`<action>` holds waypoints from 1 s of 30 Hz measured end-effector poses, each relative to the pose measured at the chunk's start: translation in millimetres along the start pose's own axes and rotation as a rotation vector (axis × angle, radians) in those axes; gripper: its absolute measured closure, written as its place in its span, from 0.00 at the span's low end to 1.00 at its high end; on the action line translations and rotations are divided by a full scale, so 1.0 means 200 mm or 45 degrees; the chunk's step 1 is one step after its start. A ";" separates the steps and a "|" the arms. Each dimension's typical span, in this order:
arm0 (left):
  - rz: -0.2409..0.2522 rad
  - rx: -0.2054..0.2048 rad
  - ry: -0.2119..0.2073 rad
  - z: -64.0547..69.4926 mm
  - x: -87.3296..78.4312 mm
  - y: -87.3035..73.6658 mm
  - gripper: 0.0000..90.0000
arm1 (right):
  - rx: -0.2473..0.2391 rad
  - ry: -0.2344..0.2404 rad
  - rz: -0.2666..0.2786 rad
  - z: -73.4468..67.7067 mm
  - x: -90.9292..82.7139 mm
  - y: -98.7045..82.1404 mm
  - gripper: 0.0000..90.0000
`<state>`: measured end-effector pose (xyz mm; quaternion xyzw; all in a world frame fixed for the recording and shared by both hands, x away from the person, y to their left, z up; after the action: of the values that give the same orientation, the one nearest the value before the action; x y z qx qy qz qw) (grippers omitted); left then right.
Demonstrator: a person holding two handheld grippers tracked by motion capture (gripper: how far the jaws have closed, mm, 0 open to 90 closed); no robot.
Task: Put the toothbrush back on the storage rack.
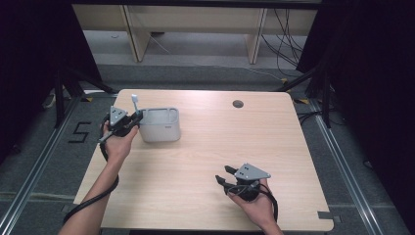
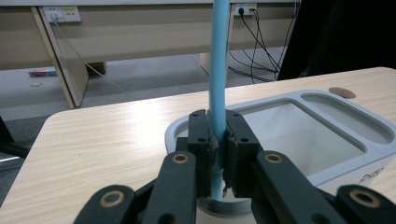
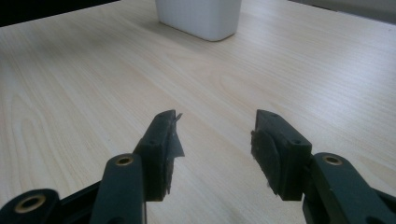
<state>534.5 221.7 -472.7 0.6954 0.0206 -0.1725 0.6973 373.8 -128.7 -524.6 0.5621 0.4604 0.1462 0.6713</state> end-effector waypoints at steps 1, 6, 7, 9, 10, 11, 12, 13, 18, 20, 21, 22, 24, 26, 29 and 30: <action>0.000 0.000 0.000 0.00 0.00 0.00 0.91 | 0.000 0.000 0.000 0.00 0.00 0.00 0.56; -0.012 -0.018 -0.002 0.00 0.00 -0.01 0.91 | 0.009 0.003 -0.006 0.00 0.00 0.00 0.56; -0.012 -0.018 -0.002 0.00 0.00 -0.01 0.91 | 0.009 0.003 -0.006 0.00 0.00 0.00 0.56; -0.022 -0.020 0.000 0.00 0.00 -0.02 0.91 | 0.004 -0.001 -0.003 0.00 0.00 0.00 0.56; -0.022 -0.020 0.000 0.00 0.00 -0.02 0.91 | 0.004 -0.001 -0.003 0.00 0.00 0.00 0.56; -0.024 -0.020 0.002 0.00 0.00 -0.02 0.91 | 0.003 0.001 -0.002 0.00 0.00 0.00 0.56; -0.026 -0.025 0.004 -0.01 0.00 -0.02 0.91 | 0.003 0.001 -0.002 0.00 0.00 0.00 0.56; -0.026 -0.025 0.004 -0.01 0.00 -0.02 0.91 | 0.003 0.001 -0.002 0.00 0.00 0.00 0.56; -0.029 -0.023 0.003 -0.01 0.00 -0.02 0.90 | -0.035 -0.003 -0.003 0.01 0.00 0.00 0.56; -0.025 -0.025 0.004 -0.01 0.00 -0.01 0.90 | -0.025 -0.004 0.001 0.01 0.00 0.01 0.56; -0.025 -0.027 0.005 -0.01 0.00 -0.01 0.89 | -0.029 -0.003 -0.003 0.01 0.00 0.01 0.56; -0.025 -0.027 0.005 -0.01 0.00 -0.01 0.87 | -0.029 -0.003 -0.003 0.01 0.00 0.01 0.56; -0.027 -0.026 0.010 -0.01 -0.01 -0.01 0.82 | -0.031 -0.006 0.000 0.01 0.00 0.01 0.56; -0.022 -0.016 0.021 -0.01 -0.02 -0.01 0.75 | -0.018 0.001 0.000 0.01 0.00 0.00 0.56; -0.018 -0.010 0.032 -0.02 -0.03 -0.01 0.63 | -0.002 0.018 -0.014 0.00 0.00 0.00 0.56; -0.019 -0.008 0.033 -0.02 -0.04 -0.02 0.61 | 0.015 0.016 -0.009 0.00 0.00 0.00 0.56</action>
<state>526.8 227.4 -473.6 0.6953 0.0352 -0.1686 0.6978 373.6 -129.2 -524.2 0.5635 0.4674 0.1446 0.6657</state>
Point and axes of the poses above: each handheld gripper's, and its own axes: x roughly forward along the jaws, y roughly out of its top, z roughly to its right, the point moved 6 cm from there along x, roughly forward along the jaws, and after that the axes turned 6 degrees about y, right-handed, at the moved point
